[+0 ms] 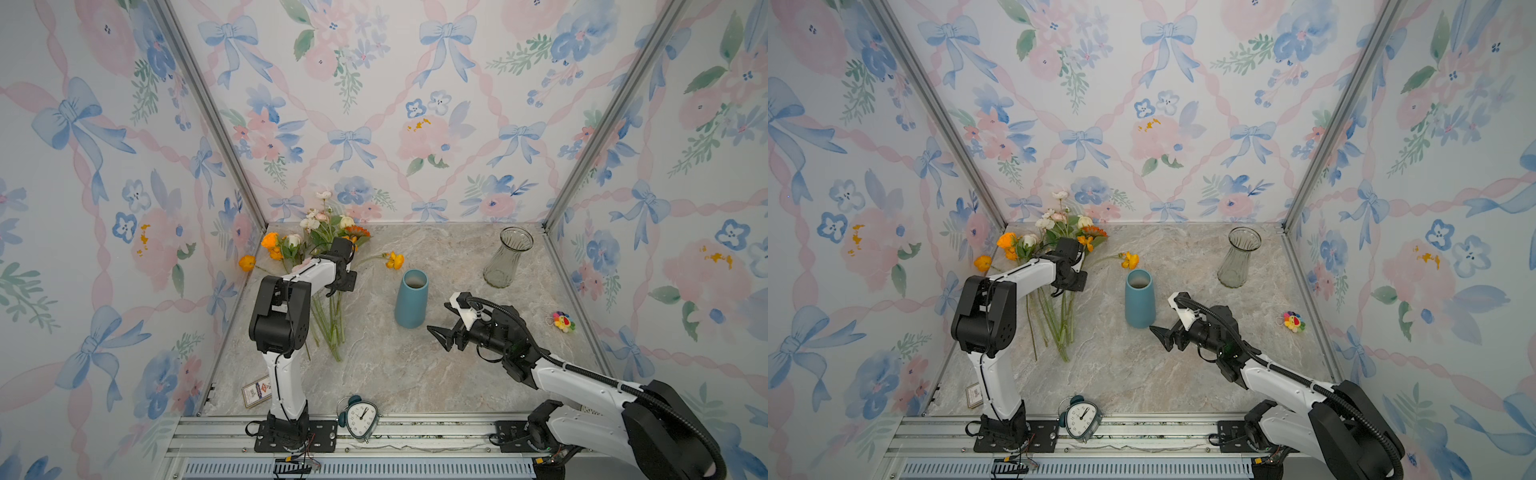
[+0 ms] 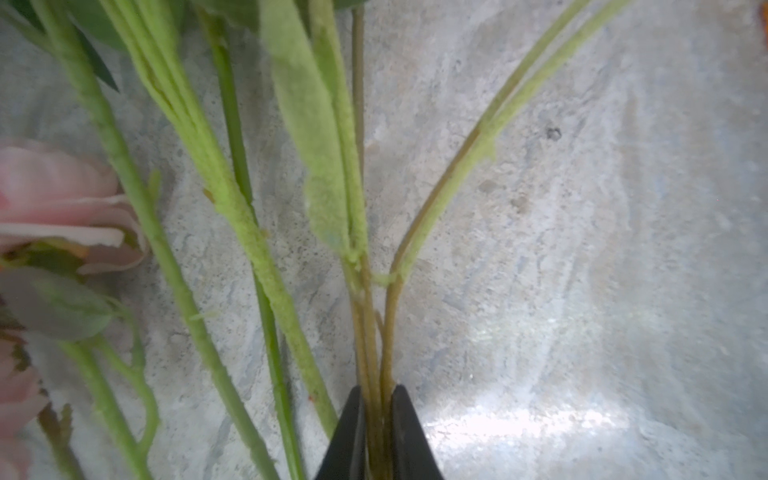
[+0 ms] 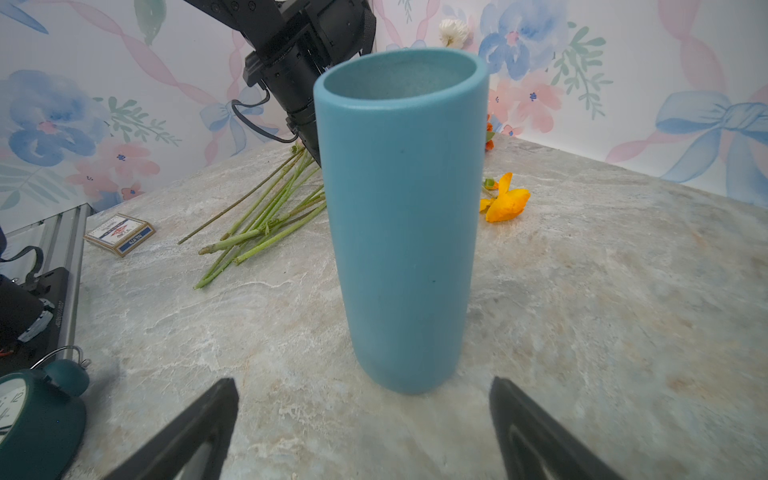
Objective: Arrange the flowers into the vase
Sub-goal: 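Close the left gripper on the orange poppy stems, then lift the orange poppies with the left gripper and carry them over the teal vase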
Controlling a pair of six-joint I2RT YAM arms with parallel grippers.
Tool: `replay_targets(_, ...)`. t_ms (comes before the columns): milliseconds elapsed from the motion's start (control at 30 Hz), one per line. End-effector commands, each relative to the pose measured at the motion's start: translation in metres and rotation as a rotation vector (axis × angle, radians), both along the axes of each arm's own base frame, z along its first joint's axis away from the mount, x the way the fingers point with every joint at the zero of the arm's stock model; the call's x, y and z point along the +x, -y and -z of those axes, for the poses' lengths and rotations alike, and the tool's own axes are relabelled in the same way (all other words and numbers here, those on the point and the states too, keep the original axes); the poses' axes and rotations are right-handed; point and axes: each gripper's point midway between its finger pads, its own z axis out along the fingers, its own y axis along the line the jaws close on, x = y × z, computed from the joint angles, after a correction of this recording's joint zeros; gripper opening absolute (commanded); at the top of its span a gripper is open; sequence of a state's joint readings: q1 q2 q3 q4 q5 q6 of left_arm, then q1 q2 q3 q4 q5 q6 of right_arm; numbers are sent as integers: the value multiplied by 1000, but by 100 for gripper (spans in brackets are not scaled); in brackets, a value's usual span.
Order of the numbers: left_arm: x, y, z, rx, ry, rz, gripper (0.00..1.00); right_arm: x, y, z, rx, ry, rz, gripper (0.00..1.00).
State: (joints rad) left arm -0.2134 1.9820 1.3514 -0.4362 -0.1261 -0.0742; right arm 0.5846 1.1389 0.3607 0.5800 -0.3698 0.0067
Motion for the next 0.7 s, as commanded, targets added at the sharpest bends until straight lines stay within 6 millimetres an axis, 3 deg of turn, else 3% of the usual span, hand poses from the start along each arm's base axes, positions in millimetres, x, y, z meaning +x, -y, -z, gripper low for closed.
replay_targets(0, 3, 1, -10, -21, 11, 2, 4, 0, -6, -14, 5, 42, -22, 97)
replay_targets(100, 4, 3, -18, -49, 24, 5, 0, 0, -6, -14, 5, 42, -22, 97)
replay_targets(433, 4, 14, -60, -220, 90, 32, 0, 0, -4, -18, 6, 54, -15, 97)
replay_targets(667, 0, 45, -82, -406, 120, 127, 0, 0, -3, -16, 1, 51, -11, 97)
